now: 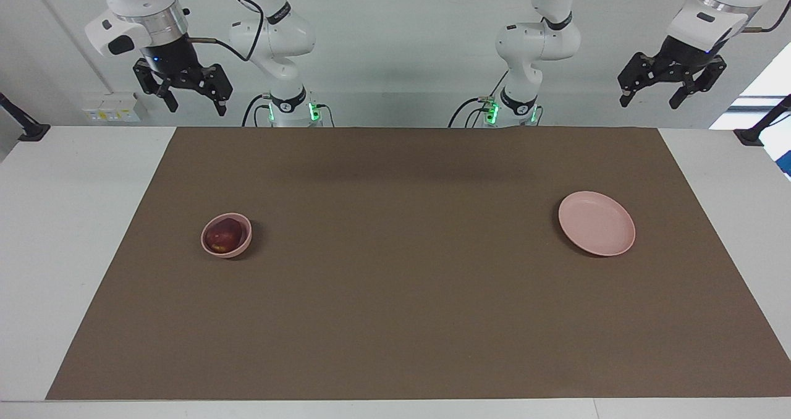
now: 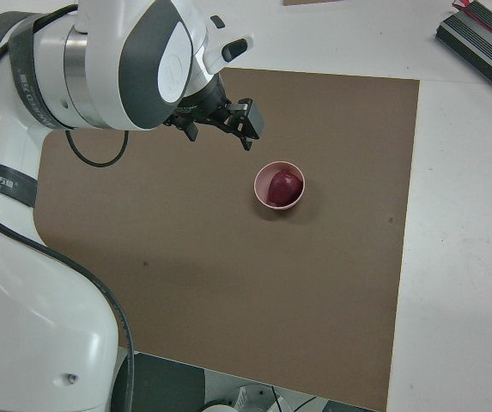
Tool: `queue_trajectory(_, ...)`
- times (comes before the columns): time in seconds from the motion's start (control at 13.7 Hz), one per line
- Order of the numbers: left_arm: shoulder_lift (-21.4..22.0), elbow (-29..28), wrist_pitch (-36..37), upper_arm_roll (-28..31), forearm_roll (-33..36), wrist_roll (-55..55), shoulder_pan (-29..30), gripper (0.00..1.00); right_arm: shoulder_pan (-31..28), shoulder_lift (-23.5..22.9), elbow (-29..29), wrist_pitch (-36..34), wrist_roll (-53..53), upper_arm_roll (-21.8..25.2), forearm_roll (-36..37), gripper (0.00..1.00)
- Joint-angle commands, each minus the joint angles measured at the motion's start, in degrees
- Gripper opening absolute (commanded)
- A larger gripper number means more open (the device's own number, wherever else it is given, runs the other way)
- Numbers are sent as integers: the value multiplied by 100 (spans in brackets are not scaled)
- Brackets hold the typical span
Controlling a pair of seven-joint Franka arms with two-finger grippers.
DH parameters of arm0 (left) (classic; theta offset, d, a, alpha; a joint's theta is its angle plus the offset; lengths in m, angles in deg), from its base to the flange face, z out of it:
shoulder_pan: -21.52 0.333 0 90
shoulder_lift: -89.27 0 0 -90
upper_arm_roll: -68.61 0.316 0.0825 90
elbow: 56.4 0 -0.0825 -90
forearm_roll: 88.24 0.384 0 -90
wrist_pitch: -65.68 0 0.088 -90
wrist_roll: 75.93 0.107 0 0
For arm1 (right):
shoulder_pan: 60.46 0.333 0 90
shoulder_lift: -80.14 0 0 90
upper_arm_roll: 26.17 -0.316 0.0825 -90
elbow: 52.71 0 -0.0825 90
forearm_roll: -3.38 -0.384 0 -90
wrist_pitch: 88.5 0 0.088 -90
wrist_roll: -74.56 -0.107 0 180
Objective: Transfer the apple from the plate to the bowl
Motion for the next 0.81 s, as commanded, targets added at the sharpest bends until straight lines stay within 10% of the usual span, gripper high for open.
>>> queue_trajectory(0.0,-5,110,142,1,-46,-37,16,100,-93,31,415,-504,296,-12,-151,100)
queue_trajectory(0.73,-5,110,107,-130,-46,-20,-80,100,-111,198,196,-444,578,32,-142,100)
